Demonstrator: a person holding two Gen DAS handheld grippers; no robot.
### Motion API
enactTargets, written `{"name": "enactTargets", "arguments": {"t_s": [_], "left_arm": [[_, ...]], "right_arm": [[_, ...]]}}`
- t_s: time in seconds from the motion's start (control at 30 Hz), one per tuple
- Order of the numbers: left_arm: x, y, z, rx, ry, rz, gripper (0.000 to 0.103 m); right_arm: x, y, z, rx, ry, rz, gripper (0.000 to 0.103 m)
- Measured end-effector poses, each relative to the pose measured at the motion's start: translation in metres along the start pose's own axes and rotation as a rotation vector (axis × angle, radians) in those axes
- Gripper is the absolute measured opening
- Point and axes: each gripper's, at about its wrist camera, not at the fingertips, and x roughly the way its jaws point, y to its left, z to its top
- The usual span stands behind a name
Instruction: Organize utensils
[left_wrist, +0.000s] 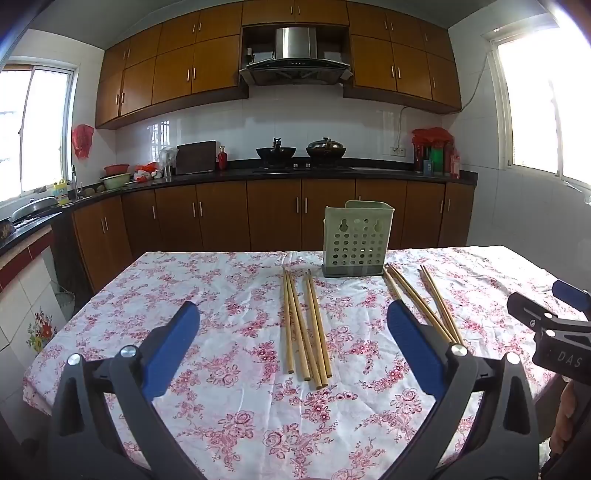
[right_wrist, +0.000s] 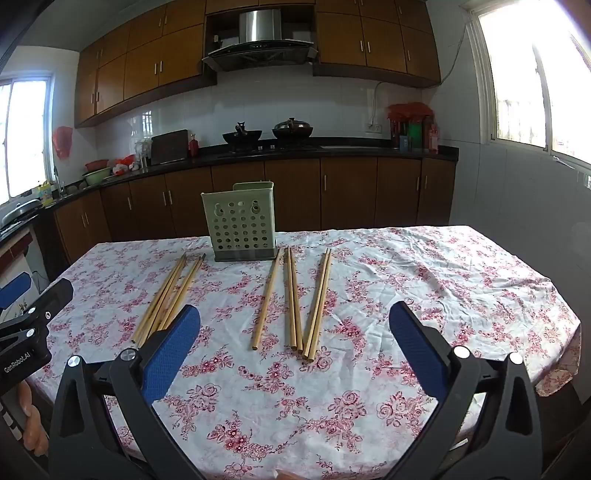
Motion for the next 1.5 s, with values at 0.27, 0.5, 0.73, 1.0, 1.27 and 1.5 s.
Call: {"name": "enactTargets", "arguments": {"t_s": [0.27,0.5,0.73,1.0,1.27,1.5], "left_arm": [[0.0000,-0.0004,0.0002,0.001,0.000,0.003,0.099],[0.0003,0.0002,0.0002,-0.001,0.002,0.001,0.099],[0.0016,-0.0012,0.0003,-0.001,0.002,0.000,0.099],[0.0013,0.0009,-0.0012,-0.001,0.003,0.000,0.099],[0.0027,0.0001,-0.0018,-0.001,0.003,0.000,0.099],[0.0028,0.0002,-0.0018,-0.001,0.003,0.000,0.099]], "right_arm": [[-0.0001,-0.0002,0.0003,0.000,0.001,0.000,0.101],[-0.0006,-0.0009,0.0009,0.000,0.000,-0.001,0.101],[-0.0009,-0.0011,0.0013,0.001,0.001,0.000,0.101],[-0.0009,-0.0014,0.0016,0.000,0.000,-0.001,0.101],[-0.0007,-0.0018,0.0018,0.001,0.000,0.000,0.101],[0.0002,-0.0017,0.0014,0.000,0.000,-0.001,0.101]]}}
